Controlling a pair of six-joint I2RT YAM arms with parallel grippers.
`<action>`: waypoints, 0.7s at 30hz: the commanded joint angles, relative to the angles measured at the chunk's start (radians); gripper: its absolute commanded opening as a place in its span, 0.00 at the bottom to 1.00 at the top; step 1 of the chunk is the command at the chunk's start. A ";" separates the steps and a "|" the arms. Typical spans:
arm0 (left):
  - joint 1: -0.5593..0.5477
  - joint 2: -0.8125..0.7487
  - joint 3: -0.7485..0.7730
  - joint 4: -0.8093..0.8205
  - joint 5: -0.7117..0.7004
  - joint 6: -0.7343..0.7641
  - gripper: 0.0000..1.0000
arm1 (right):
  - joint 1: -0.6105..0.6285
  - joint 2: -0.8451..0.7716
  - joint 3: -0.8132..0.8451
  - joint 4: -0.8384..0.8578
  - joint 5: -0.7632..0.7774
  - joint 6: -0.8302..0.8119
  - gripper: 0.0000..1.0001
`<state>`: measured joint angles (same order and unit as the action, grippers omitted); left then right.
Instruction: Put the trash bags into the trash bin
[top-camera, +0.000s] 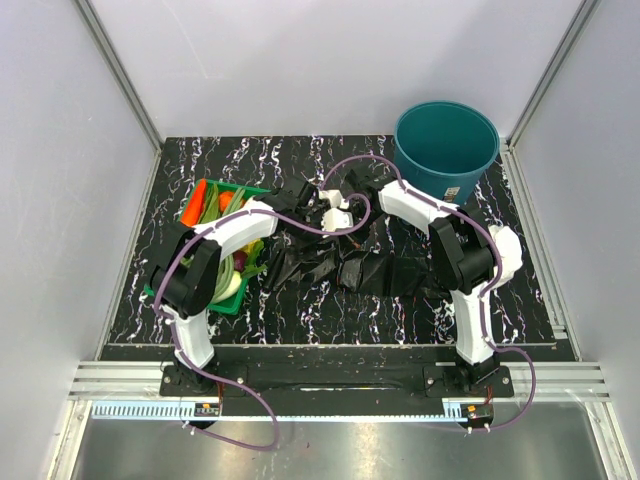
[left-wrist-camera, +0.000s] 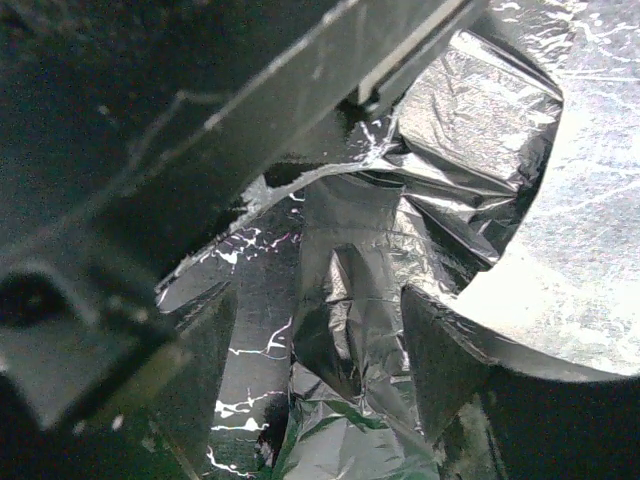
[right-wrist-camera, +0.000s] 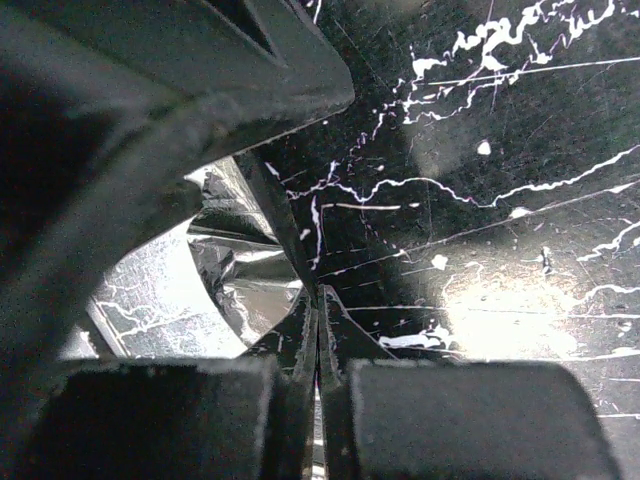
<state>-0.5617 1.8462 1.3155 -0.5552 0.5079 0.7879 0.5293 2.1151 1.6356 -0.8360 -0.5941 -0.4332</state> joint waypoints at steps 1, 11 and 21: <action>0.002 0.016 0.008 0.046 -0.019 0.022 0.65 | 0.008 -0.070 0.000 -0.012 -0.018 -0.003 0.00; 0.002 0.039 0.045 -0.011 -0.022 0.007 0.20 | 0.009 -0.066 -0.010 0.000 0.010 0.008 0.00; 0.000 0.015 0.057 -0.052 -0.009 -0.041 0.00 | 0.008 -0.073 -0.042 0.049 0.088 0.062 0.00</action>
<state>-0.5598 1.8828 1.3319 -0.6010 0.4862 0.7727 0.5301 2.1078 1.6043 -0.8143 -0.5606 -0.4019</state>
